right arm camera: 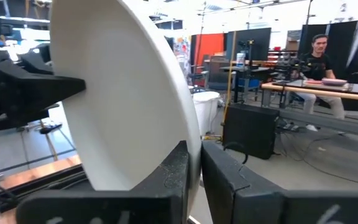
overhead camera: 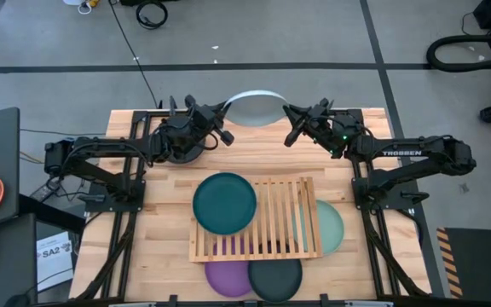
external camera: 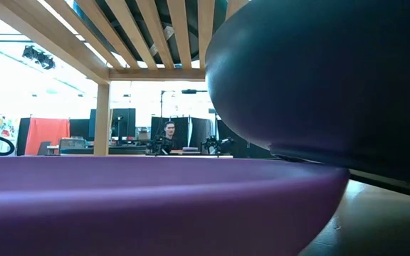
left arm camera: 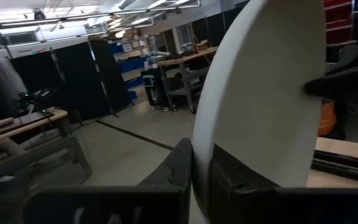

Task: Place and stack plates onto a shelf
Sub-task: Stack the gray plate on top of the dark green plate on the shelf

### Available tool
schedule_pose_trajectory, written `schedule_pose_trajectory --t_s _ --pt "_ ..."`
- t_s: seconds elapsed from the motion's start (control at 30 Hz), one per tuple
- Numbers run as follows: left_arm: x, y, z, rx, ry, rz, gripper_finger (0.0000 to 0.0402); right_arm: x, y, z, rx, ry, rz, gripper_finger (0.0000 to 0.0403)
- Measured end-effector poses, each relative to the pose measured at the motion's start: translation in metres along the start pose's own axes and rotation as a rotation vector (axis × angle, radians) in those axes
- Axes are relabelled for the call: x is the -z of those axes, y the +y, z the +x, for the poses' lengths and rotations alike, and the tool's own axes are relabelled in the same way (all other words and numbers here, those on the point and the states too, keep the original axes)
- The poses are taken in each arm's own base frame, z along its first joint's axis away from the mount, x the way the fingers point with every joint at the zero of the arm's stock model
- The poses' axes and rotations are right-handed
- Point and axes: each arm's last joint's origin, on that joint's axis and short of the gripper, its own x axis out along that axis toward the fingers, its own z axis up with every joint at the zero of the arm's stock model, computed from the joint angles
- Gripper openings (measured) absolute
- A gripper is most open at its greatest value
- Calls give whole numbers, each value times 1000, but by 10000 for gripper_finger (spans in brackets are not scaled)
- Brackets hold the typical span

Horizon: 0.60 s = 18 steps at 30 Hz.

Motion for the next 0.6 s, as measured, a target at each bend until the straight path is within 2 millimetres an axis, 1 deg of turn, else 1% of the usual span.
schedule_pose_trajectory --t_s 0.2,0.47,0.6 --pt "2 -2 0 7 14 19 29 0 2 0 -68 -1 0 83" --pt "2 -1 0 -20 17 19 26 1 3 0 -109 7 -4 158" --pt "2 0 0 -44 23 35 26 3 1 -4 -112 58 -27 193"
